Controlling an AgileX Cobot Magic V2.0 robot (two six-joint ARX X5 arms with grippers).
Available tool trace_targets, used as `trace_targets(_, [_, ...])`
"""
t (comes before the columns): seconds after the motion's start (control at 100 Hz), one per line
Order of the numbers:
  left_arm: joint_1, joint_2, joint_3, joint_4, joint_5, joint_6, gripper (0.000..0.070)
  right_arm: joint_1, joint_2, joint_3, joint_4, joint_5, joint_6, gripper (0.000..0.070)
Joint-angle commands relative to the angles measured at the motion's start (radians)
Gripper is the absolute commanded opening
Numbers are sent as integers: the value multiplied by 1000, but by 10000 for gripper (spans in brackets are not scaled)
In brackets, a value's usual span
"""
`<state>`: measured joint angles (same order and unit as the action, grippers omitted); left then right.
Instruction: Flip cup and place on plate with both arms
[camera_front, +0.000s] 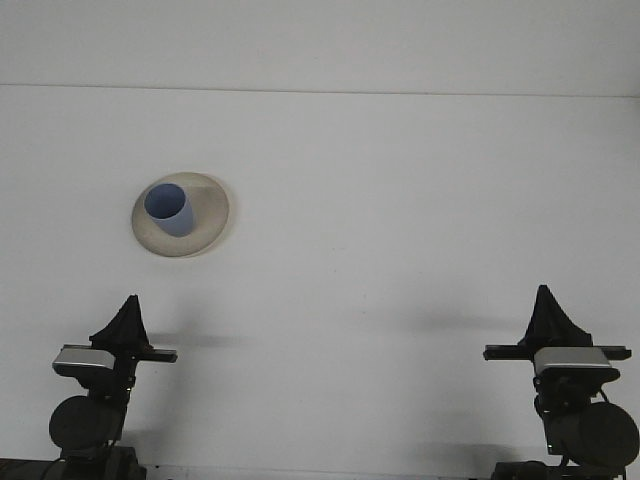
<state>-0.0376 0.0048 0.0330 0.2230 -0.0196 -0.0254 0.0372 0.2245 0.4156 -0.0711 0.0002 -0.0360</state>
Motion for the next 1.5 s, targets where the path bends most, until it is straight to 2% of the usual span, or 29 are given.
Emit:
trace_targets(0.0, [0,-2,-19,10,4,-6,11,-2,-43,-47,28,0,10,0])
trace_targets(0.24, [0,-2,-19,10,4,-6,11,-2,-229,-233,31,1,18,0])
trace_targets(0.57, [0,-1,-19,7,4,-6,11,-4,-223,-350,145,0,18,0])
trace_targets(0.84, [0,-1,-19,8,4,-6,11,-4,-223,-403,230,0,21,0])
trace_targets(1.49, [0,-1,-19,8,4,-6,10,-4,-223,-403,229,0,21,0])
